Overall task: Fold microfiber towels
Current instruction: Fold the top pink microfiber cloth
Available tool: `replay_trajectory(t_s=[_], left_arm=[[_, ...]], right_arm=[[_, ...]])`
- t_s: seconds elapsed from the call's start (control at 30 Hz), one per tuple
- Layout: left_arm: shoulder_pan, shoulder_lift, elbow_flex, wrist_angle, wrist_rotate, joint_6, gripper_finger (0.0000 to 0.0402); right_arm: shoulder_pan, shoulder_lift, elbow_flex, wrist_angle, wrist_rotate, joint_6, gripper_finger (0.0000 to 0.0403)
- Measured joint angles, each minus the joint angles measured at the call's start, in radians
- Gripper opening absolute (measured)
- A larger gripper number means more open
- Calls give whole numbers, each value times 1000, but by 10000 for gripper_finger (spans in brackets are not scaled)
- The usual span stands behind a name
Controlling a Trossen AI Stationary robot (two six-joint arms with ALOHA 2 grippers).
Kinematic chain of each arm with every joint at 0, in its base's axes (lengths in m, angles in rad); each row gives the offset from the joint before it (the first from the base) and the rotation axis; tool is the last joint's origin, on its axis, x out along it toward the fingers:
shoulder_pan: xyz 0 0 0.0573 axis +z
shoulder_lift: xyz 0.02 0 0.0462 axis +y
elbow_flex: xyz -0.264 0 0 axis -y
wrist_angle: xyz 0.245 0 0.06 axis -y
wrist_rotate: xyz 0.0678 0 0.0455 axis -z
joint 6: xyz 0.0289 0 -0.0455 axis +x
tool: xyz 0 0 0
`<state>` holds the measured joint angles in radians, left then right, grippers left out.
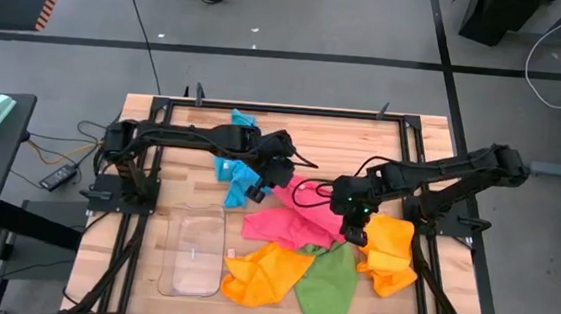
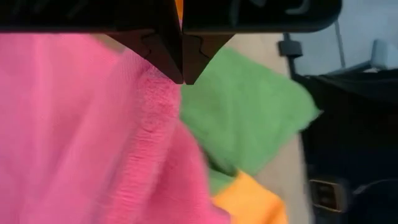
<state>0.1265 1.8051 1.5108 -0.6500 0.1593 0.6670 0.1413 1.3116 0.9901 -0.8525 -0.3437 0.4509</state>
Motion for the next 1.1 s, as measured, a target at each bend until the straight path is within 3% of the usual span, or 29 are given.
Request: replay_trajectory(t_s=[0.4, 0.57, 0.83, 0.97, 1.1], left_arm=[[17, 125, 0, 160, -77, -7, 13], [26, 153, 0, 187, -104, -34, 25], [44, 214, 0, 235, -110, -80, 11], [46, 228, 0, 255, -119, -81, 28], [50, 228, 0, 266, -122, -99, 33]], right_arm=[[-18, 2, -151, -12, 112, 141, 3], [-59, 2, -202, 4, 141, 148, 3], [-119, 3, -288, 75, 154, 141, 3], [-140, 3, -310, 74, 171, 133, 4], [-158, 3, -335, 105, 182, 116, 23]])
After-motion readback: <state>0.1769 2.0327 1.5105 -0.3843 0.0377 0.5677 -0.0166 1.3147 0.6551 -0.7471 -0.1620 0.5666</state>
